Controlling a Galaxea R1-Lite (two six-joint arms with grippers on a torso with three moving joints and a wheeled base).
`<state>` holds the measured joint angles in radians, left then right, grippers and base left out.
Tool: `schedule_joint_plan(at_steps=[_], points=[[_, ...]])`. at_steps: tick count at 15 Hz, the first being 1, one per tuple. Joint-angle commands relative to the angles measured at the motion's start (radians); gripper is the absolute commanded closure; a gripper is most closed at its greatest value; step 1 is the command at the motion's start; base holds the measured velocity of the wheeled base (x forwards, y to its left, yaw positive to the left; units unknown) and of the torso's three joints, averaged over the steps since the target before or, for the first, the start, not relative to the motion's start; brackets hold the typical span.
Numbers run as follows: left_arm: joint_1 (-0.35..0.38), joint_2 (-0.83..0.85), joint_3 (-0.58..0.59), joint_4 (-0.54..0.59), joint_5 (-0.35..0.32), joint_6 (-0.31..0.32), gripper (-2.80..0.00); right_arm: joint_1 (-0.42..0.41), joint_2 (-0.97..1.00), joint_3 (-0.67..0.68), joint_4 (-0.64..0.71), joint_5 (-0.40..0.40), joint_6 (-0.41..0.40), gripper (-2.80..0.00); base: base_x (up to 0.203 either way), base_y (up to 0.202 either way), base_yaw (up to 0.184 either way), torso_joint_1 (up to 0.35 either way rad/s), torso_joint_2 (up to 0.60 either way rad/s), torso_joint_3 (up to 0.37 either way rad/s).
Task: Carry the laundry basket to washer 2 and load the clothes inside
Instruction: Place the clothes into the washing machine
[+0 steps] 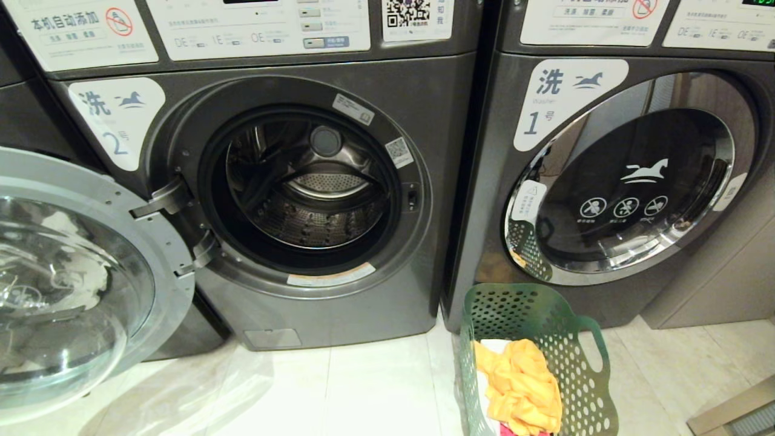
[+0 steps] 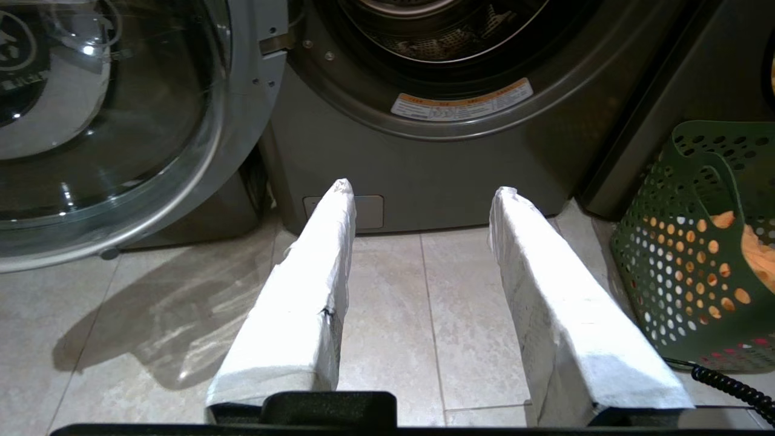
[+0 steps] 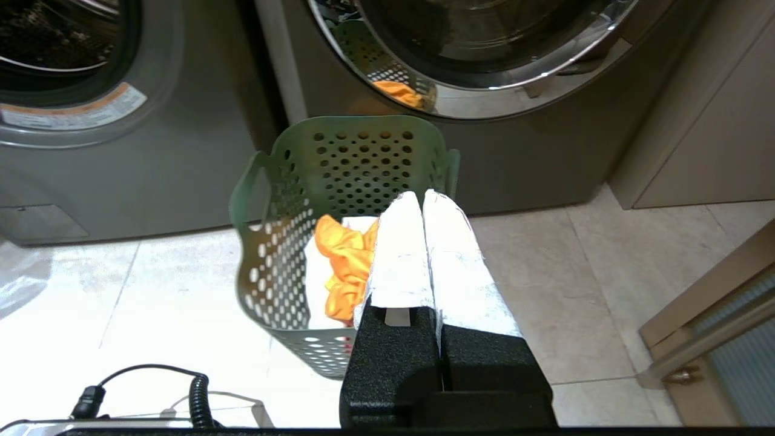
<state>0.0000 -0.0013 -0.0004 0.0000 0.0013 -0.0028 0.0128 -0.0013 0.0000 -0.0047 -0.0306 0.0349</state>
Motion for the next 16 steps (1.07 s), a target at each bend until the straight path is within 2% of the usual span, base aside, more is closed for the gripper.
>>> schedule_joint_plan(at_steps=[1, 10, 16], points=[[0.000, 0.001, 0.000, 0.000, 0.000, 0.000, 0.00, 0.001, 0.001, 0.001, 0.000, 0.000, 0.000, 0.00, 0.000, 0.195, -0.004, 0.000, 0.00, 0.007], [0.000, 0.001, -0.001, 0.000, 0.000, 0.000, 0.00, 0.000, 0.001, 0.001, -0.001, 0.000, 0.000, 0.00, 0.000, 0.189, -0.002, 0.002, 0.00, 0.002], [0.000, 0.001, -0.001, 0.000, 0.000, 0.000, 0.00, 0.000, 0.001, 0.002, -0.001, 0.000, -0.001, 0.00, 0.000, 0.015, 0.000, 0.000, 0.00, 0.001]])
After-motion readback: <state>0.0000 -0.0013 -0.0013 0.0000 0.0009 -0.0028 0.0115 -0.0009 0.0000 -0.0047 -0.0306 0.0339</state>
